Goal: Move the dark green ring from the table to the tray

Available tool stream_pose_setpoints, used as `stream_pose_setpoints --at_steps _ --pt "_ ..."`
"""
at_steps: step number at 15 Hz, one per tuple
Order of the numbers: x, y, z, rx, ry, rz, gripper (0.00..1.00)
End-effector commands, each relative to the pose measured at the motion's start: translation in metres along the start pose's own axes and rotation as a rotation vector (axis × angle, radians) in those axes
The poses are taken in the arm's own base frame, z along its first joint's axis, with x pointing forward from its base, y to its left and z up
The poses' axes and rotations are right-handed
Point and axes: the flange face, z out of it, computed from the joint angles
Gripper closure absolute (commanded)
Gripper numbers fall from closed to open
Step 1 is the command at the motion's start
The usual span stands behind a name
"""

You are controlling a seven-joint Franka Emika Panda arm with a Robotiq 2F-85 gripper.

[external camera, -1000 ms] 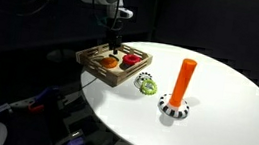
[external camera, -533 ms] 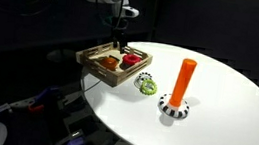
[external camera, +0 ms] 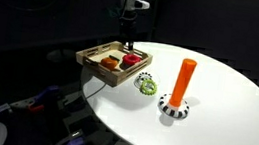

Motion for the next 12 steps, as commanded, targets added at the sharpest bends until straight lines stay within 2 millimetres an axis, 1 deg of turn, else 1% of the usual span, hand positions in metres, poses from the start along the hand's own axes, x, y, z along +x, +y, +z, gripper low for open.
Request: stream_pose_setpoints --at_steps 1,4,7,10,12 --pt "0.008 0.034 -0.032 0.016 -0.034 -0.005 0.0" --pt "0.016 0.063 -0.053 0.057 -0.074 -0.034 0.0" --pt "0.02 0.09 -0.08 0.098 -0.11 -0.062 0.0" --pt "0.018 0.109 -0.114 0.128 -0.12 -0.08 0.0" --pt "0.012 0.117 -0.138 0.134 -0.11 -0.094 0.0"
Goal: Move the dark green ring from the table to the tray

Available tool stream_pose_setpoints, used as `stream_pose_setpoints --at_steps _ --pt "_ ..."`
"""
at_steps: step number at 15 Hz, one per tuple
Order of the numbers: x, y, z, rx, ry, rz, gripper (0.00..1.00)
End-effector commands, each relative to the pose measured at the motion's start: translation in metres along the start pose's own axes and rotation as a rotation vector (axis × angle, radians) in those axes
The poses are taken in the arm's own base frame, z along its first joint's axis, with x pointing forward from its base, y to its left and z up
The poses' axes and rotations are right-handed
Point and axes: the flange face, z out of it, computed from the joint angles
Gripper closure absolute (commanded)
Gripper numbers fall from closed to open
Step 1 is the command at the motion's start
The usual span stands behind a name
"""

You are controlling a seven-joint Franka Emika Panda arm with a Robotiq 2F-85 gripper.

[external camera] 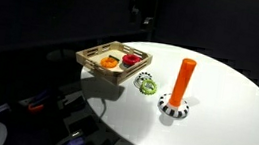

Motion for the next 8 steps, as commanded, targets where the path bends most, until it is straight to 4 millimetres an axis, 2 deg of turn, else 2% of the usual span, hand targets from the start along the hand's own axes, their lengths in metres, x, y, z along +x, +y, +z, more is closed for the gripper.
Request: stream_pose_setpoints --at_steps 1,5,8 --pt "-0.02 0.009 -0.046 0.021 0.01 -0.04 0.0" --pt "-0.039 0.01 -0.088 0.021 0.05 -0.068 0.0" --pt "-0.051 0.01 -0.111 0.029 0.061 -0.084 0.0"
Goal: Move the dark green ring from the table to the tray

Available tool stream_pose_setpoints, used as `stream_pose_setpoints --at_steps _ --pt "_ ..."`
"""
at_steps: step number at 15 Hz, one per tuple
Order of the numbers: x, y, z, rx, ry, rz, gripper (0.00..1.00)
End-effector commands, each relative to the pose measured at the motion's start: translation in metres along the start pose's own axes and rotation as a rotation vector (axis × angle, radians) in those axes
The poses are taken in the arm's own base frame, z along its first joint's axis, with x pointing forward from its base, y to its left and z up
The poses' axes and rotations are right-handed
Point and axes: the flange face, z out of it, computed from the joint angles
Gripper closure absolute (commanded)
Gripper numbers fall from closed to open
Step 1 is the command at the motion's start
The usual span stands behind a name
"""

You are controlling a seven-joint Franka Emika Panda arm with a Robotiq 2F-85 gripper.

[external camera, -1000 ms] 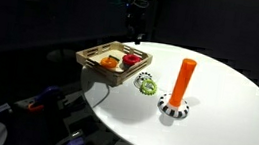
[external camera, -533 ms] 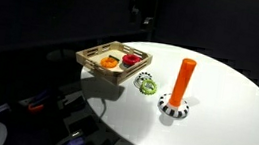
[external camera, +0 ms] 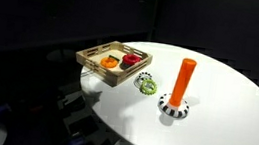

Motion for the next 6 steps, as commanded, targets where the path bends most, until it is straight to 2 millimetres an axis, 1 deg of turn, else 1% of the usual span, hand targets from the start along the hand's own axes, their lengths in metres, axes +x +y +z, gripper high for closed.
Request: stream_pose_setpoints --at_steps 1,3,4,6 --pt "-0.0123 0.0047 -0.0282 0.008 0.002 -0.032 0.0" --pt "-0.0154 0.0052 -0.0338 0.005 -0.005 -0.031 0.0" --pt "-0.013 0.0005 -0.024 0.0 0.006 -0.015 0.0" --pt "-0.0148 0.0016 -0.0273 -0.001 0.006 -0.016 0.0"
